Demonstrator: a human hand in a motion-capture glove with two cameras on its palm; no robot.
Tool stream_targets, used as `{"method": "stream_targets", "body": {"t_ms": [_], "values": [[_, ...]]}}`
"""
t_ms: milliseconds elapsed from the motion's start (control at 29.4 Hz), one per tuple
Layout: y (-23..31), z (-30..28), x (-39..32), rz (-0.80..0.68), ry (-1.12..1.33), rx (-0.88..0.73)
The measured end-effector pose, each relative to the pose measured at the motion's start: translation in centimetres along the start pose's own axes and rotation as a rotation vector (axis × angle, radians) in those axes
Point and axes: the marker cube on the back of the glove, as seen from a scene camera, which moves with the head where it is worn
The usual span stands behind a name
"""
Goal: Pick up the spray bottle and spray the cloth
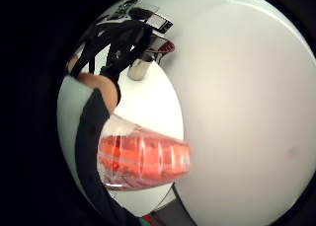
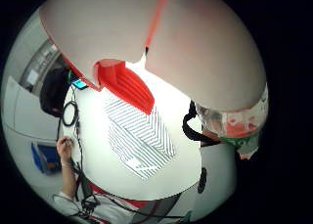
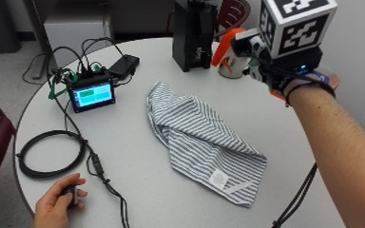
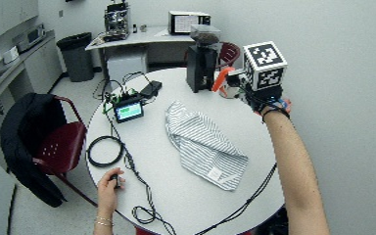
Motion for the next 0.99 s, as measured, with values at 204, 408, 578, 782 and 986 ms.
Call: {"method": "stream_targets", "body": {"t_ms": [204, 408, 578, 782, 986], "values": [[2.7, 6.8, -2.7, -0.038, -0.009, -0.116], [0.8, 2.8, -0.3, 0.027, -0.015, -0.022], [0.6, 1.4, 0.2, 0.057, -0.006, 0.01], [3.5, 8.2, -2.9, 0.01, 0.005, -0.107], [2.3, 4.9, -1.5, 0.074, -0.155, -0.045]]}}
